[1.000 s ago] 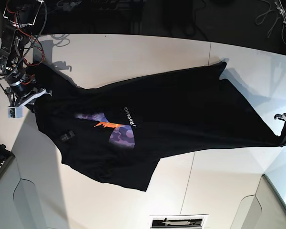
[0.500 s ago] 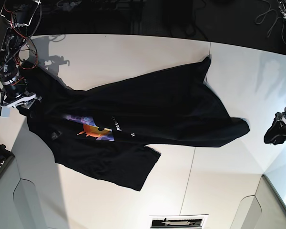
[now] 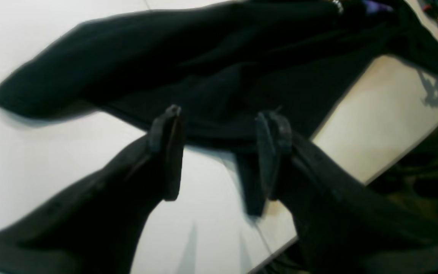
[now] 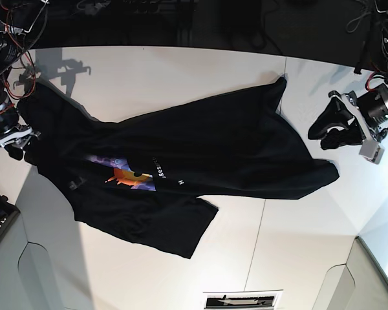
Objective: Layout the t-shirt on the table in an organized manner, then fold the t-shirt properly
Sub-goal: 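Release the shirt with the left gripper and move it to a new edge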
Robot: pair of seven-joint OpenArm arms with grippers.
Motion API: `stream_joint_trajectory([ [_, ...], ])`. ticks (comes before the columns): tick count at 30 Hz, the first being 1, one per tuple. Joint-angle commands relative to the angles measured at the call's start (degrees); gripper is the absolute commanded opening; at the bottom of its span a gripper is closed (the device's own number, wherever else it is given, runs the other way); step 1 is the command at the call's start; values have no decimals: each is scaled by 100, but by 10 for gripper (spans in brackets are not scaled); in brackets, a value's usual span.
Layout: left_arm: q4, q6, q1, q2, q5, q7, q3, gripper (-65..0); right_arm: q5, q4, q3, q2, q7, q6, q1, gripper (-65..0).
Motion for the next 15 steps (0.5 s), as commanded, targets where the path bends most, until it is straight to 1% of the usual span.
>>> stream_joint_trajectory([
  [1, 114, -30, 83, -11, -13, -125, -52, -322, 107, 96, 26, 111, 103, 22, -39, -325],
  [8, 114, -30, 737, 433, 0, -125, -52, -322, 111, 96, 175, 109, 103, 22, -632, -325],
  [12, 114, -30, 999, 686, 4, -234, -52, -322, 129, 96, 302, 111, 107, 20, -911, -324],
  [15, 111, -30, 1012, 914, 247, -238, -48, -321, 129, 96, 310, 111, 105, 20, -1064, -324],
])
